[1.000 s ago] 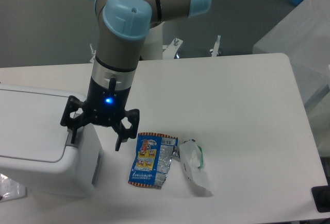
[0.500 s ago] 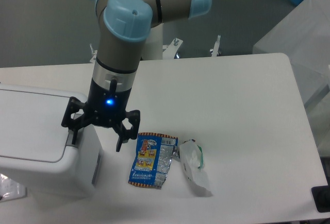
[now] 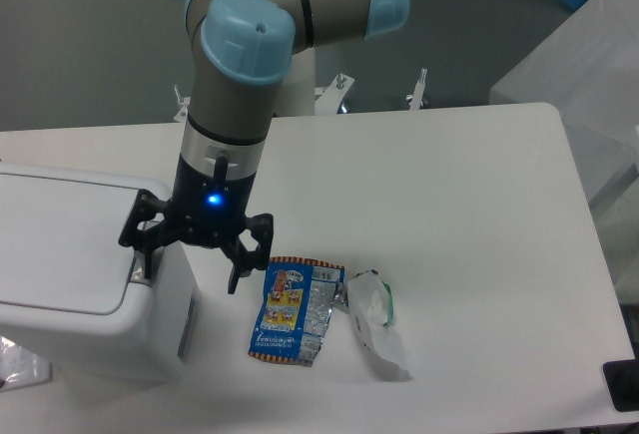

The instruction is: Open the trash can

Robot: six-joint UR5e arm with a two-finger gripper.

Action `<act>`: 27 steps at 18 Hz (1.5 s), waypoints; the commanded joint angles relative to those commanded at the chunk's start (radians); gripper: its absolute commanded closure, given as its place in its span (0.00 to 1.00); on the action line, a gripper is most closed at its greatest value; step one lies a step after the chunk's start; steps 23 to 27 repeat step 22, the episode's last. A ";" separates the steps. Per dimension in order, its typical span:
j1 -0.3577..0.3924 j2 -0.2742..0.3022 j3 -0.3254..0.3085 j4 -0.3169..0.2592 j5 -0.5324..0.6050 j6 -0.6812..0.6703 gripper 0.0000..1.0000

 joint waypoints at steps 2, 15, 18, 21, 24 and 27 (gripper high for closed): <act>-0.002 0.000 0.000 0.000 0.000 -0.002 0.00; 0.020 0.003 0.158 0.043 0.029 0.032 0.00; 0.035 0.012 0.141 0.029 0.185 0.217 0.00; 0.035 0.032 0.095 0.023 0.366 0.320 0.00; 0.035 0.037 0.077 0.023 0.394 0.360 0.00; 0.035 0.037 0.077 0.023 0.394 0.360 0.00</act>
